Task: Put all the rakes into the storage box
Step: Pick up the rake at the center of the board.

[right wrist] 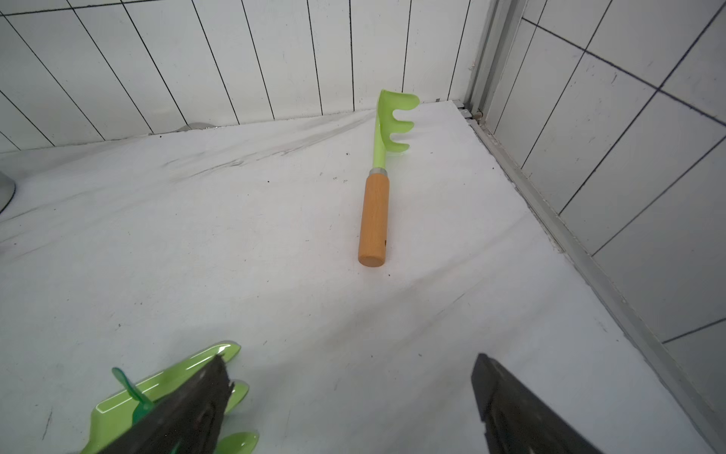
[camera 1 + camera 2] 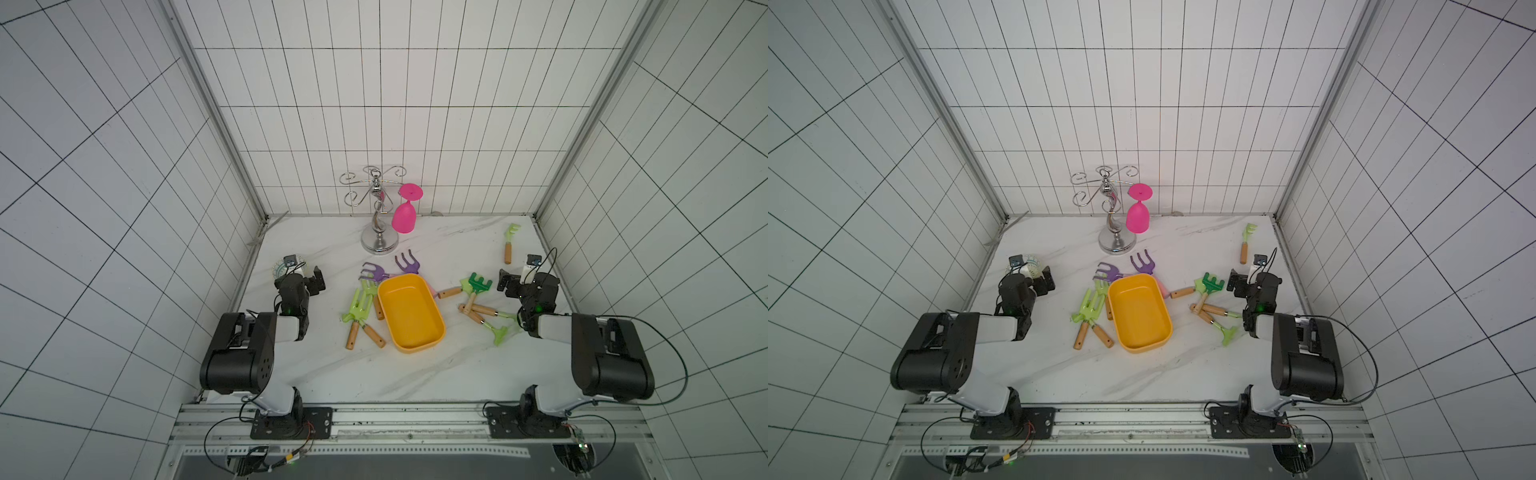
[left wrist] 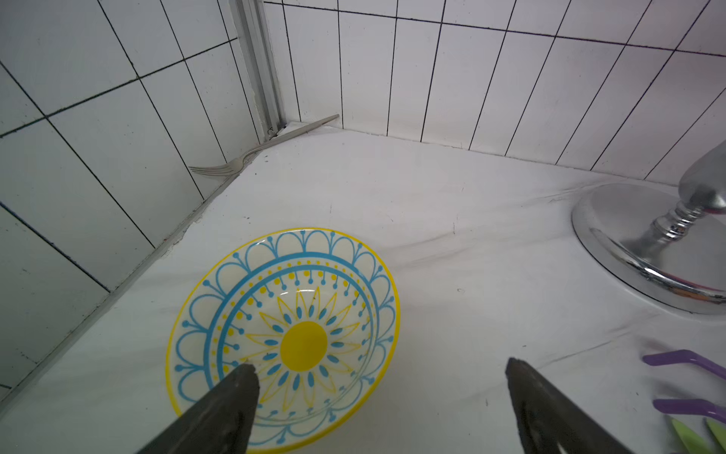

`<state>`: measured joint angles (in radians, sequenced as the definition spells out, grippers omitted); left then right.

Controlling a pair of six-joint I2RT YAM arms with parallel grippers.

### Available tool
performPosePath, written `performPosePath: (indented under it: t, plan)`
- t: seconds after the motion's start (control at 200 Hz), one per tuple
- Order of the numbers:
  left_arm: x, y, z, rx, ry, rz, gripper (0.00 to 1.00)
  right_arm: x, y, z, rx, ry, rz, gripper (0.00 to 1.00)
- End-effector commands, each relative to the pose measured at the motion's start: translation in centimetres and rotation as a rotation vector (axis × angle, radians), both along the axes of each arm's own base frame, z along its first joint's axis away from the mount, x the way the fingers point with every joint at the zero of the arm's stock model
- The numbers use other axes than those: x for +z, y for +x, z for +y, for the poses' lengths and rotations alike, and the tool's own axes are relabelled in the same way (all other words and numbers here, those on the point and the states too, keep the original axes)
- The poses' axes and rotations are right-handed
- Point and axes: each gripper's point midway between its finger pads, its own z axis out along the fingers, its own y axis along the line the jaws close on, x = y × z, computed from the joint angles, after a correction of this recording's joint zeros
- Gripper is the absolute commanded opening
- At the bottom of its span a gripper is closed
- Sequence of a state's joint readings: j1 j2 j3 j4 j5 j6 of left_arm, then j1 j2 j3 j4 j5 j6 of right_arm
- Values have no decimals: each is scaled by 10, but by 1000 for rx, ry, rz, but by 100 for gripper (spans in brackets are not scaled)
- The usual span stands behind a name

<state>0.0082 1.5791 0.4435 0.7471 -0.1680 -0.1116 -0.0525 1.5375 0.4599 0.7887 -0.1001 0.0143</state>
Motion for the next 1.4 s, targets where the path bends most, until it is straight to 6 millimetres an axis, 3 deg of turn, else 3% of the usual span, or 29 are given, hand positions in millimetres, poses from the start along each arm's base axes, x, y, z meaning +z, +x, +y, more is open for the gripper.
performPosePath:
  t: [0.0, 0.645, 0.769, 0.814, 0.859, 0.924, 1.059, 1.139, 1.299, 1.394]
  plan:
    - [13, 4, 2, 8, 7, -37, 99, -7, -5, 0, -2, -2, 9, 99]
    - [13, 3, 2, -8, -4, -33, 99, -6, -5, -4, -30, -2, 11, 99]
    - [43, 10, -6, -26, 39, -46, 99, 8, -7, -33, -211, -4, 76, 99]
    - [47, 5, -3, 31, 46, 18, 99, 14, -8, -40, -265, 12, 150, 99]
    - [63, -1, 5, 119, 40, 21, 99, 20, -11, -46, -340, 61, 213, 99]
    - [79, -12, 8, 202, 20, 40, 99, 22, -16, -42, -364, 135, 303, 100]
    - [111, -28, -34, 181, 23, 109, 99, 16, -37, -16, -337, 294, 495, 96]
    - [119, -34, -76, 46, -47, 175, 99, 13, -54, 2, -301, 377, 596, 92]
    - [118, -54, -150, -164, -49, 269, 99, 11, -78, 48, -173, 448, 752, 83]
    - [110, -66, -183, -270, -7, 306, 99, 12, -87, 76, -112, 403, 806, 80]
